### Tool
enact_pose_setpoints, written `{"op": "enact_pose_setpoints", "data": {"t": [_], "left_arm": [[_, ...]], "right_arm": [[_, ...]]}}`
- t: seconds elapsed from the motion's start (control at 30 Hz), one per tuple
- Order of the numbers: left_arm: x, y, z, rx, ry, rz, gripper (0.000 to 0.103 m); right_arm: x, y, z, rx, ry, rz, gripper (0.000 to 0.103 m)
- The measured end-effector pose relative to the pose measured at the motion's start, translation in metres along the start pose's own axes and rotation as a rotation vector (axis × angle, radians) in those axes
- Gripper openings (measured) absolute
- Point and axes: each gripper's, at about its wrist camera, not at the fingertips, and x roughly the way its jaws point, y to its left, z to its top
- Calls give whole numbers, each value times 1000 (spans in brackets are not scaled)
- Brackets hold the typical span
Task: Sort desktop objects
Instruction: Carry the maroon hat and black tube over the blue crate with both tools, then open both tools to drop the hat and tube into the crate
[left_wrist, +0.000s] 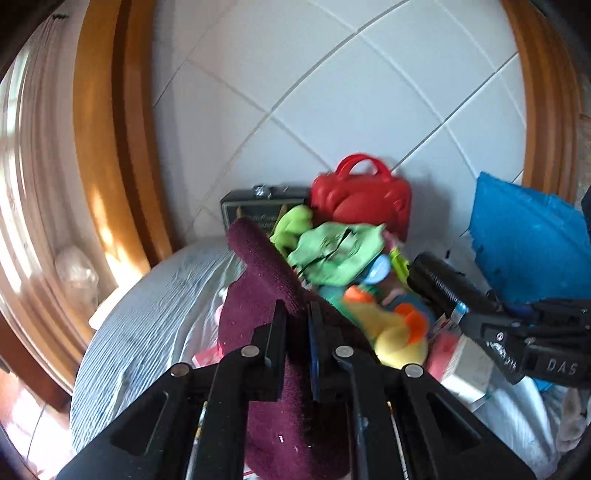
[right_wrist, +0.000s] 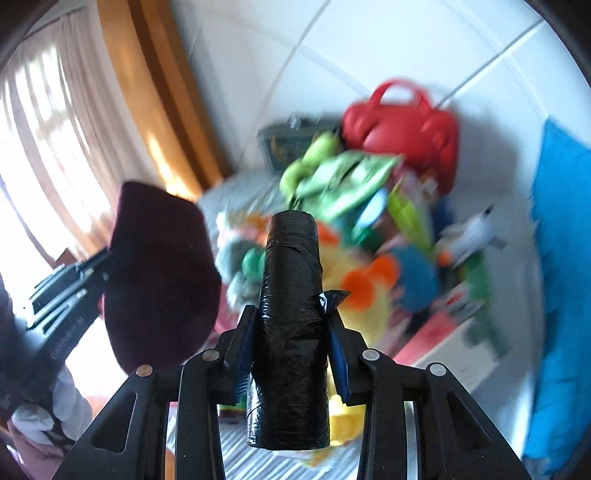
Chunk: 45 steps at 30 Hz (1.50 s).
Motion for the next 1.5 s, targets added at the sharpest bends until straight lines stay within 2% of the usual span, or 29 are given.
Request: {"op": "enact_pose_setpoints", "data": {"t": [0.23,0.37,0.53,0.7,0.83,0.93,1.1,1.17,1.23,1.43,1.5], "left_arm": [[-24,-91,60,62,-140,-101,10],[-40,-166,98,96,-219,-189,10],[-56,-262,132,127,-288,-310,10],[-69,-361,146,167,-298,-425,10],[-61,-428,143,205,-226,-486,10],[-49,-474,132,246,-117,-512,10],[-15,-535,110,302,152,-537,10],[0,-549,100,306,262,-557,10],[11,-559,92,321,344,-541,10],[8,-569,88,346,391,-496,12],[8,-565,87,346,392,-504,12]], "right_arm": [[-105,-74,38,22,-207,-150,35],[-170,-130,46,53,-299,-256,35],[-234,-203,42,86,-354,-405,35],[-272,-283,23,138,-329,-544,35],[-284,-340,-2,193,-275,-603,35],[-290,-369,-20,216,-226,-642,35],[-291,-412,-43,253,-139,-679,35],[-285,-424,-49,257,-101,-676,35],[-282,-435,-50,255,-66,-674,35],[-272,-460,-52,262,0,-657,35],[-272,-460,-51,257,7,-653,35]]}}
